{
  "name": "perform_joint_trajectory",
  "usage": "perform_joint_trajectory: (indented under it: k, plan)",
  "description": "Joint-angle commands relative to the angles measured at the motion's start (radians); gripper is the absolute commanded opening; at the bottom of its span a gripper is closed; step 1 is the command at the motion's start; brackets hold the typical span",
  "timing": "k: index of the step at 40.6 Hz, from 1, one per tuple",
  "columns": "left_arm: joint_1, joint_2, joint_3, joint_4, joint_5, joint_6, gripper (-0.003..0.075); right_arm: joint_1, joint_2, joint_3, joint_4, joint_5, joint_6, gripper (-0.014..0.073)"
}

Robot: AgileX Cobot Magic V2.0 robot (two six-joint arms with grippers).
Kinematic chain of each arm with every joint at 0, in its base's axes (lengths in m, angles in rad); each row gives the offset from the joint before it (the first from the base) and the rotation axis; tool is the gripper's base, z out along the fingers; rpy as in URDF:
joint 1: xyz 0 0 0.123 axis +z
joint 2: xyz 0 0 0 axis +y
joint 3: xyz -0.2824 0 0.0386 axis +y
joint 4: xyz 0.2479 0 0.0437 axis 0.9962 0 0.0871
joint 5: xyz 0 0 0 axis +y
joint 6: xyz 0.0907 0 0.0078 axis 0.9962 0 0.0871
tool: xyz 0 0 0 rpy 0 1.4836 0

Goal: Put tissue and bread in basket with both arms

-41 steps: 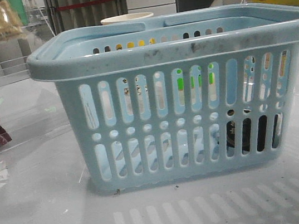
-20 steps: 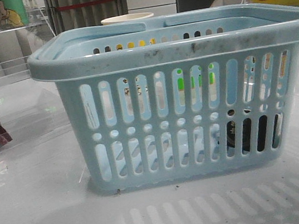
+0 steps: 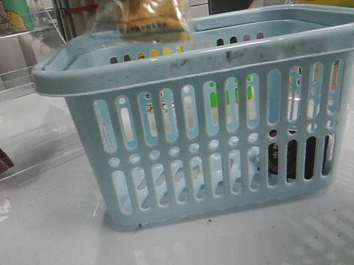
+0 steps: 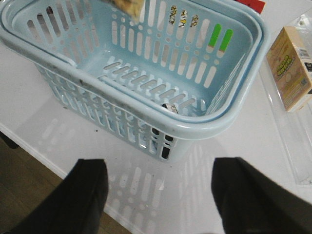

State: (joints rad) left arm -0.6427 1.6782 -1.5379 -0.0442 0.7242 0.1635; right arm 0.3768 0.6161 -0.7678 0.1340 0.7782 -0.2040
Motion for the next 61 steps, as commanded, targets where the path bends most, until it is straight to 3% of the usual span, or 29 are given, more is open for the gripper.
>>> perform_joint_trajectory:
  k: [1, 5, 13, 15, 30, 55, 61]
  plan:
    - [-0.027, -0.003, -0.032, -0.007, -0.062, 0.001, 0.0091, 0.000, 0.002, -0.026, -0.006, -0.070, -0.006, 0.0560]
    - [-0.038, 0.026, -0.032, -0.009, -0.064, 0.001, 0.0139, 0.000, 0.002, -0.026, -0.006, -0.070, -0.006, 0.0560]
    - [-0.042, 0.023, -0.032, -0.019, -0.061, 0.001, 0.0428, 0.000, 0.002, -0.026, -0.006, -0.070, -0.006, 0.0560]
    - [-0.042, 0.010, -0.032, -0.019, -0.060, 0.001, 0.0456, 0.000, 0.002, -0.026, -0.006, -0.070, -0.006, 0.0560]
    - [-0.042, -0.258, 0.024, -0.019, 0.015, 0.001, 0.0455, 0.000, 0.002, -0.026, -0.006, -0.070, -0.006, 0.0560]
    - [-0.042, -0.946, 0.674, -0.007, 0.012, -0.001, 0.0455, 0.000, 0.002, -0.026, -0.006, -0.071, -0.006, 0.0560]
    - [-0.038, -1.052, 0.770, 0.044, 0.015, -0.080, 0.0455, 0.000, 0.002, -0.026, -0.006, -0.062, -0.006, 0.0560]
